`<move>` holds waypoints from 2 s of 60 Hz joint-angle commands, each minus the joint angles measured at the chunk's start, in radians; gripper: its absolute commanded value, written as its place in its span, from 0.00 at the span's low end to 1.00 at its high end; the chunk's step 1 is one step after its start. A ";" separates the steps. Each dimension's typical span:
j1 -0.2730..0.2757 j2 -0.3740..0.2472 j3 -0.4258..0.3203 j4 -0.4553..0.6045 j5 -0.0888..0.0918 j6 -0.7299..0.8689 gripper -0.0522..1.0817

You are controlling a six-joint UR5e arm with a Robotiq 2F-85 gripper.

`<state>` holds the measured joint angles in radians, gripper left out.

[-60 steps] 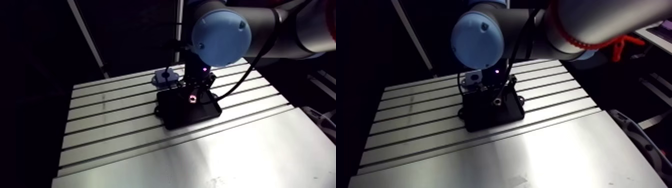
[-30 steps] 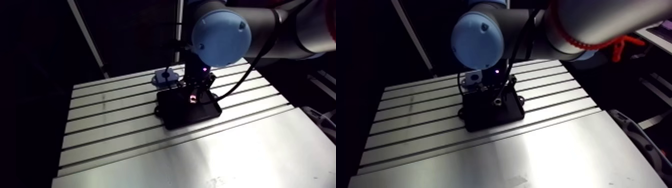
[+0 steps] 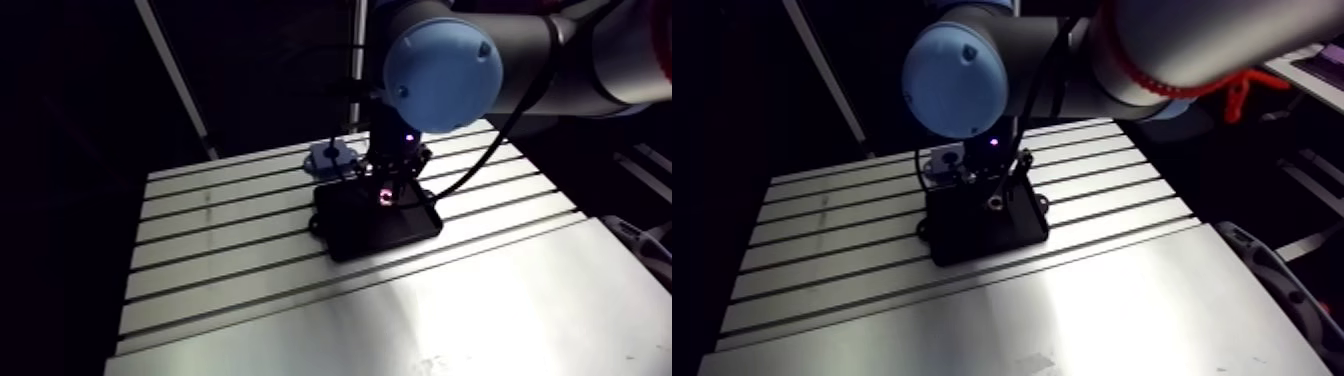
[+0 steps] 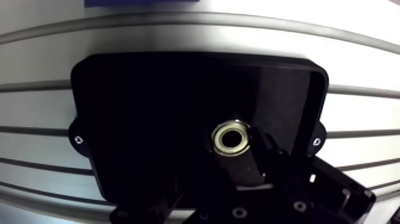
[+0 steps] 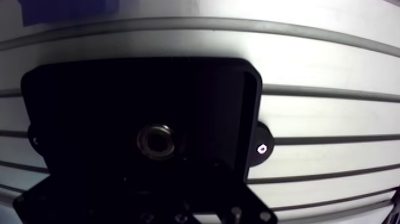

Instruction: Pick up the bearing and press it into the housing until flush.

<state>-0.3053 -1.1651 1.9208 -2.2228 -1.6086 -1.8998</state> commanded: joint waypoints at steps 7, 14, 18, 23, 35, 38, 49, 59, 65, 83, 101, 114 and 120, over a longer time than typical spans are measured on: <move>0.005 -0.038 -0.022 0.020 0.003 0.001 0.59; 0.010 -0.053 -0.034 0.031 0.005 0.006 0.59; 0.022 -0.052 -0.047 0.035 0.005 0.009 0.59; 0.033 -0.052 -0.064 0.048 0.005 0.013 0.59; 0.059 -0.021 -0.153 0.138 0.007 0.028 0.60; 0.065 -0.013 -0.170 0.148 0.005 0.038 0.60; 0.085 0.028 -0.261 0.214 0.005 0.073 0.61; 0.101 0.068 -0.323 0.259 0.005 0.088 0.62; 0.116 0.091 -0.356 0.271 0.001 0.092 0.63; 0.131 0.142 -0.409 0.269 -0.001 0.101 0.64; 0.153 0.212 -0.483 0.272 -0.001 0.104 0.65; 0.161 0.235 -0.502 0.271 -0.001 0.117 0.66; 0.161 0.242 -0.506 0.269 -0.001 0.120 0.66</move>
<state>-0.1475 -0.9412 1.4286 -1.9513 -1.6099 -1.7890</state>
